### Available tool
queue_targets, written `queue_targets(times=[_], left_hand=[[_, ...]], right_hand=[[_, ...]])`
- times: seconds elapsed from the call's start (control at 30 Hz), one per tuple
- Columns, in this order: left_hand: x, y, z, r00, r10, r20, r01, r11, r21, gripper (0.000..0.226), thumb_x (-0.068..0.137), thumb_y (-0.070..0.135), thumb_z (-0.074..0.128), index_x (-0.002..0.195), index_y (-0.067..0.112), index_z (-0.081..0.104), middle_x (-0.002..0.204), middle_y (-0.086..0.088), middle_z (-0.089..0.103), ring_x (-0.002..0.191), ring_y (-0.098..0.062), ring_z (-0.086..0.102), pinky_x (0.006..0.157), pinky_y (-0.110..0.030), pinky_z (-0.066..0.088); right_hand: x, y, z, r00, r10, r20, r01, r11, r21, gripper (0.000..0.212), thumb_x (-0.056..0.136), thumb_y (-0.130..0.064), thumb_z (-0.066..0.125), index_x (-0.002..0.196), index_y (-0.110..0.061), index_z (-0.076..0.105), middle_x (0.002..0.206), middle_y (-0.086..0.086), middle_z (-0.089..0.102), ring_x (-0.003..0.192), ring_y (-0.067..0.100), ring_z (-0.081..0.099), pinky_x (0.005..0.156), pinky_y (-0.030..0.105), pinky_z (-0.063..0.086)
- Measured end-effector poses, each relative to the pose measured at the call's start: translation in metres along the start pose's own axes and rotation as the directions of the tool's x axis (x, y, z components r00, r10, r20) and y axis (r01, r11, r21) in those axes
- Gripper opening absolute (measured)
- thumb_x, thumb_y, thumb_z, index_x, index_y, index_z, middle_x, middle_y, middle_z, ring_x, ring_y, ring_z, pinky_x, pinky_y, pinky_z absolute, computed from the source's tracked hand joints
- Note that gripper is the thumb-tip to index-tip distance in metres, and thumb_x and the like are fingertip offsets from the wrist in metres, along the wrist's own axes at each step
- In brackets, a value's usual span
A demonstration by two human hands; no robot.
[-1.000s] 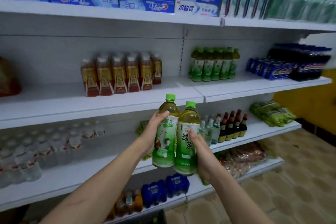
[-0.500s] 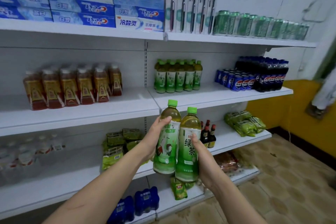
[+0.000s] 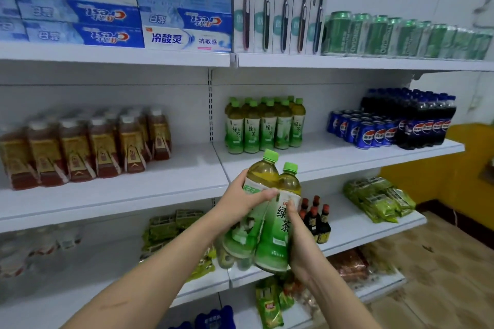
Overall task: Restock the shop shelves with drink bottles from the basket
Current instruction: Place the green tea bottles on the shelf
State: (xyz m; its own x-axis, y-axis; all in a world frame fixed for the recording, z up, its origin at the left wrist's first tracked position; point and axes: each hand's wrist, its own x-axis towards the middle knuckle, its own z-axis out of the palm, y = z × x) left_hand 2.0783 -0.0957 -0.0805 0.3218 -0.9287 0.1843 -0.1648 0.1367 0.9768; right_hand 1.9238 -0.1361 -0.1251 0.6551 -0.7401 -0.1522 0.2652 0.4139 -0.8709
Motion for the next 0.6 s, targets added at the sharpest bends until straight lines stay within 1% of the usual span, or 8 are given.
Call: queue_targets(times=[0.07, 0.13, 0.17, 0.23, 0.33, 0.4, 0.5, 0.6], left_hand=[[0.029, -0.002, -0.007, 0.999, 0.011, -0.045, -0.012, 0.999, -0.03, 0.051, 0.073, 0.038, 0.086, 0.116, 0.027, 0.061, 0.106, 0.005, 0.075, 0.102, -0.016, 0.071, 0.093, -0.038, 0.056], [0.058, -0.006, -0.017, 0.996, 0.025, -0.086, -0.03, 0.998, -0.049, 0.061, 0.065, 0.05, 0.085, 0.117, 0.027, 0.062, 0.107, 0.005, 0.075, 0.103, -0.017, 0.071, 0.095, -0.042, 0.055], [0.07, -0.008, -0.024, 0.994, 0.023, -0.104, -0.03, 0.998, -0.06, 0.063, 0.064, 0.05, 0.085, 0.117, 0.026, 0.062, 0.107, 0.005, 0.075, 0.103, -0.017, 0.071, 0.095, -0.042, 0.055], [0.092, -0.011, -0.035, 0.992, 0.011, -0.128, -0.022, 0.996, -0.085, 0.059, 0.071, 0.043, 0.086, 0.121, 0.026, 0.06, 0.109, 0.005, 0.075, 0.104, -0.017, 0.07, 0.095, -0.041, 0.055], [0.124, -0.013, -0.052, 0.982, 0.02, -0.187, -0.039, 0.995, -0.096, 0.058, 0.075, 0.036, 0.085, 0.125, 0.029, 0.055, 0.112, 0.008, 0.073, 0.105, -0.012, 0.069, 0.088, -0.029, 0.055], [0.143, -0.017, -0.06, 0.972, 0.022, -0.233, -0.047, 0.994, -0.103, 0.061, 0.074, 0.034, 0.086, 0.125, 0.032, 0.053, 0.112, 0.009, 0.071, 0.105, -0.009, 0.067, 0.089, -0.029, 0.053], [0.166, -0.029, -0.064, 0.96, 0.023, -0.278, -0.054, 0.993, -0.104, 0.068, 0.071, 0.035, 0.088, 0.128, 0.032, 0.051, 0.114, 0.01, 0.07, 0.109, -0.01, 0.065, 0.1, -0.038, 0.051], [0.19, -0.042, -0.064, 0.957, -0.002, -0.292, -0.037, 0.991, -0.129, 0.08, 0.064, 0.044, 0.087, 0.132, 0.031, 0.048, 0.118, 0.01, 0.069, 0.113, -0.011, 0.064, 0.105, -0.045, 0.048]], right_hand=[[0.026, -0.014, 0.002, 1.0, -0.013, -0.003, 0.013, 0.998, -0.063, 0.055, 0.09, -0.057, 0.051, 0.128, -0.02, 0.064, 0.12, 0.012, 0.071, 0.111, 0.029, 0.068, 0.103, 0.052, 0.049], [0.054, -0.027, 0.007, 0.999, -0.039, 0.019, 0.041, 0.991, -0.126, 0.048, 0.091, -0.049, 0.056, 0.129, -0.021, 0.062, 0.119, 0.011, 0.072, 0.11, 0.029, 0.069, 0.1, 0.052, 0.05], [0.068, -0.033, 0.012, 0.998, -0.057, 0.029, 0.06, 0.986, -0.158, 0.047, 0.088, -0.044, 0.061, 0.13, -0.021, 0.061, 0.117, 0.011, 0.073, 0.108, 0.028, 0.07, 0.099, 0.052, 0.052], [0.093, -0.043, 0.019, 0.995, -0.091, 0.041, 0.097, 0.975, -0.202, 0.05, 0.08, -0.036, 0.069, 0.126, -0.019, 0.061, 0.112, 0.01, 0.074, 0.103, 0.028, 0.072, 0.093, 0.049, 0.055], [0.133, -0.054, 0.028, 0.987, -0.155, 0.034, 0.158, 0.963, -0.219, 0.053, 0.074, -0.032, 0.075, 0.123, -0.019, 0.059, 0.109, 0.011, 0.075, 0.099, 0.028, 0.073, 0.084, 0.046, 0.058], [0.158, -0.059, 0.03, 0.979, -0.202, -0.009, 0.196, 0.958, -0.209, 0.059, 0.068, -0.031, 0.081, 0.122, -0.022, 0.058, 0.111, 0.01, 0.074, 0.099, 0.027, 0.073, 0.081, 0.045, 0.059], [0.19, -0.066, 0.024, 0.959, -0.279, -0.056, 0.255, 0.93, -0.266, 0.066, 0.061, -0.03, 0.087, 0.12, -0.026, 0.059, 0.111, 0.002, 0.074, 0.102, 0.022, 0.071, 0.09, 0.047, 0.057], [0.224, -0.072, 0.014, 0.947, -0.315, -0.056, 0.285, 0.909, -0.303, 0.058, 0.069, -0.019, 0.086, 0.12, -0.025, 0.06, 0.11, 0.0, 0.074, 0.106, 0.022, 0.069, 0.095, 0.046, 0.054]])
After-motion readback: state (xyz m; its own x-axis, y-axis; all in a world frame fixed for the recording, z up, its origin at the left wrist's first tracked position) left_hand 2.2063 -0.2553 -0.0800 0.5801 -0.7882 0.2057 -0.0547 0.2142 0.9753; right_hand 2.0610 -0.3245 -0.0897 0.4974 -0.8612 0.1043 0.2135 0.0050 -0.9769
